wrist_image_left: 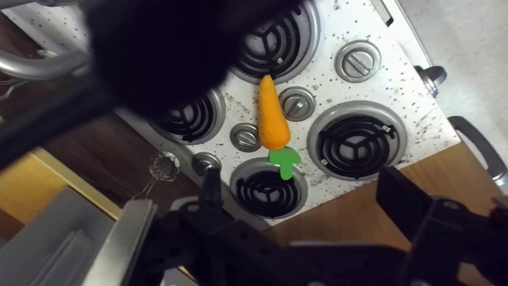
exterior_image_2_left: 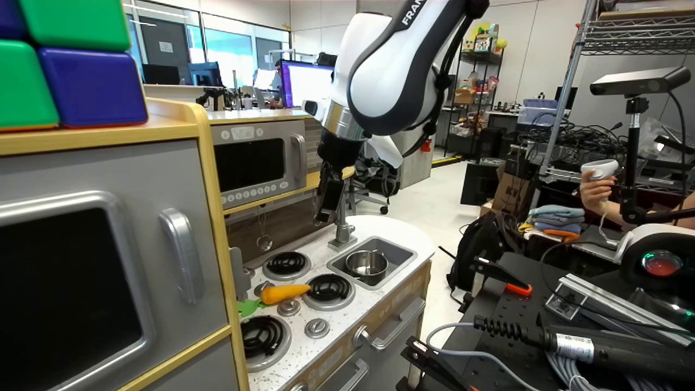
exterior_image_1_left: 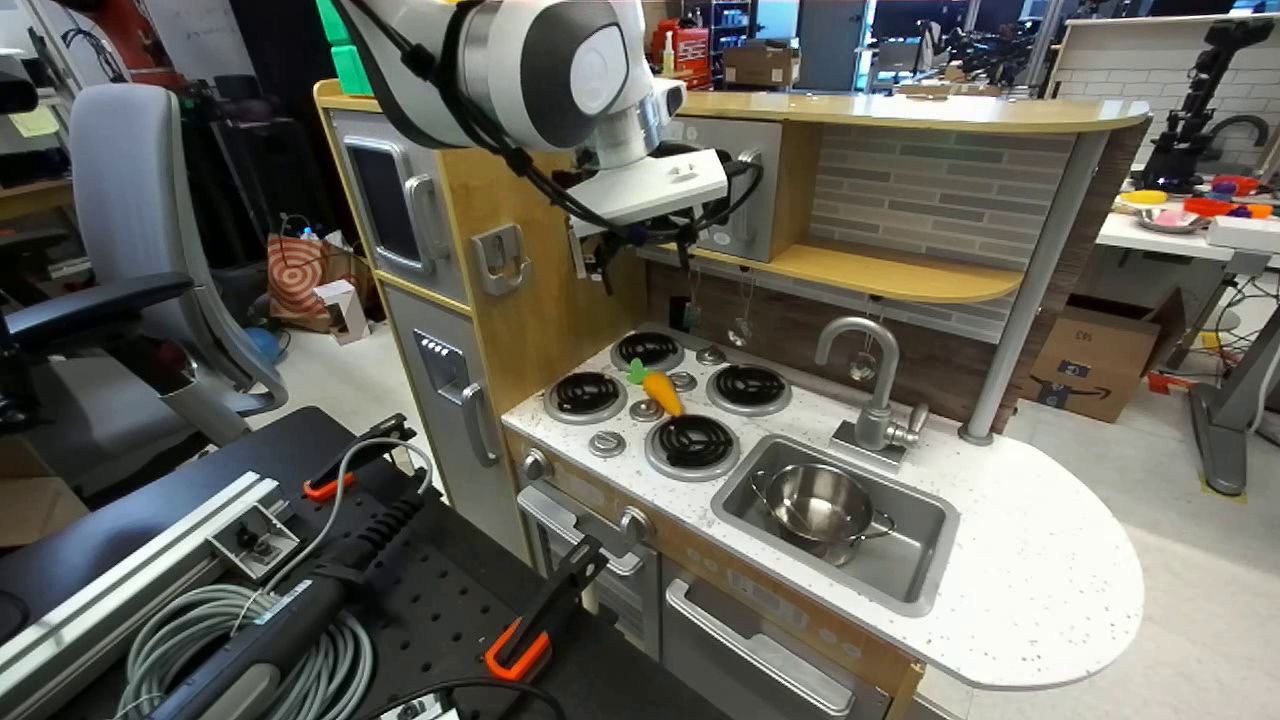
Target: Put the carrot plush toy in the pot
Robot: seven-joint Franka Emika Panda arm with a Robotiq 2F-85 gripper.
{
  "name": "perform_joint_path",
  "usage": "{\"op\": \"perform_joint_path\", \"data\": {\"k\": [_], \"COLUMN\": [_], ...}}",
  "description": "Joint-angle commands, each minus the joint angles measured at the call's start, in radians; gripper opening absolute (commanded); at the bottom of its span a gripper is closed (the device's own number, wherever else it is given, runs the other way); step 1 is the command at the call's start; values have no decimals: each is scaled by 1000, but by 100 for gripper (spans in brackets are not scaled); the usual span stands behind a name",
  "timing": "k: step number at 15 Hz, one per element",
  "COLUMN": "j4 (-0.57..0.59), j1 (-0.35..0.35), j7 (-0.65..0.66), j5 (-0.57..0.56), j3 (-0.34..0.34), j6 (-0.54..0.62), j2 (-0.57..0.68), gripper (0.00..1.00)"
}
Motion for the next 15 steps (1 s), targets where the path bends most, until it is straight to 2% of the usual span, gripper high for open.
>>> {"op": "perform_joint_path", "data": {"k": [1, 3, 5, 8, 11, 15], "j4": [30, 87, 108, 108, 135, 197], "j1": [-29, -69, -74, 5, 133, 232], "j7": [-76, -159, -170, -110, -31, 47], "j5": [49, 94, 97, 56, -22, -69], "j3": [27, 56, 62, -5, -121, -181], "j6": [-57, -123, -126, 30, 143, 138], "j2": [20, 59, 81, 146, 227, 328], "gripper": [100, 100, 100, 100, 100, 100]}}
